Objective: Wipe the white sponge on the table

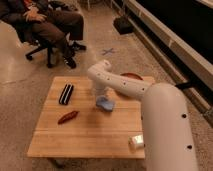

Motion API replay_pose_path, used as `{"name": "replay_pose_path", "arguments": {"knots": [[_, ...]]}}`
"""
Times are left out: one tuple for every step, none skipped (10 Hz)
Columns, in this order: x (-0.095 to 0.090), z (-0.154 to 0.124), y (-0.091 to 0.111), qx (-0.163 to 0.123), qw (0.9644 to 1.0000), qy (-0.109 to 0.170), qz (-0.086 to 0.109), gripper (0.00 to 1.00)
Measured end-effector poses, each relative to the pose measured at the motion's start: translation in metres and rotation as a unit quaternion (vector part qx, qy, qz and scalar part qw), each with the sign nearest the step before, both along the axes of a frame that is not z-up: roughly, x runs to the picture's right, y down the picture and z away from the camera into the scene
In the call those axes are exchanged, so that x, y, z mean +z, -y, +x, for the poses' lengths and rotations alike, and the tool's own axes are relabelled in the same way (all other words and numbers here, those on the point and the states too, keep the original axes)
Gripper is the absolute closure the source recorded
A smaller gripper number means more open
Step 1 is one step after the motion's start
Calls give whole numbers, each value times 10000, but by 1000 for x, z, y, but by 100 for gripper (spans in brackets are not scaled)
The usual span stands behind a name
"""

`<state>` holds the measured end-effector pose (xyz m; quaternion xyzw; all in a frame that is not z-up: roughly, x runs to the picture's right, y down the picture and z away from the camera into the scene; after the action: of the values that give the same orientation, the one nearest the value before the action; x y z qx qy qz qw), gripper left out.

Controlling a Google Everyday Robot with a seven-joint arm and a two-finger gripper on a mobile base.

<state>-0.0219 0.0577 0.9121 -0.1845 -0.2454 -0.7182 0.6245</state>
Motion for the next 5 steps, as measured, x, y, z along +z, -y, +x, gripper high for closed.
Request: {"name": "replay_pose_path", "arguments": {"knots": [[1, -1, 3, -15, 10000, 19, 14, 69], [2, -7, 4, -36, 10000, 41, 25, 69], [3, -17, 5, -58, 10000, 64, 40, 69], [5, -31, 6, -83, 9999, 89, 52, 69], [5, -33, 8, -77, 9999, 91, 64, 69]]}}
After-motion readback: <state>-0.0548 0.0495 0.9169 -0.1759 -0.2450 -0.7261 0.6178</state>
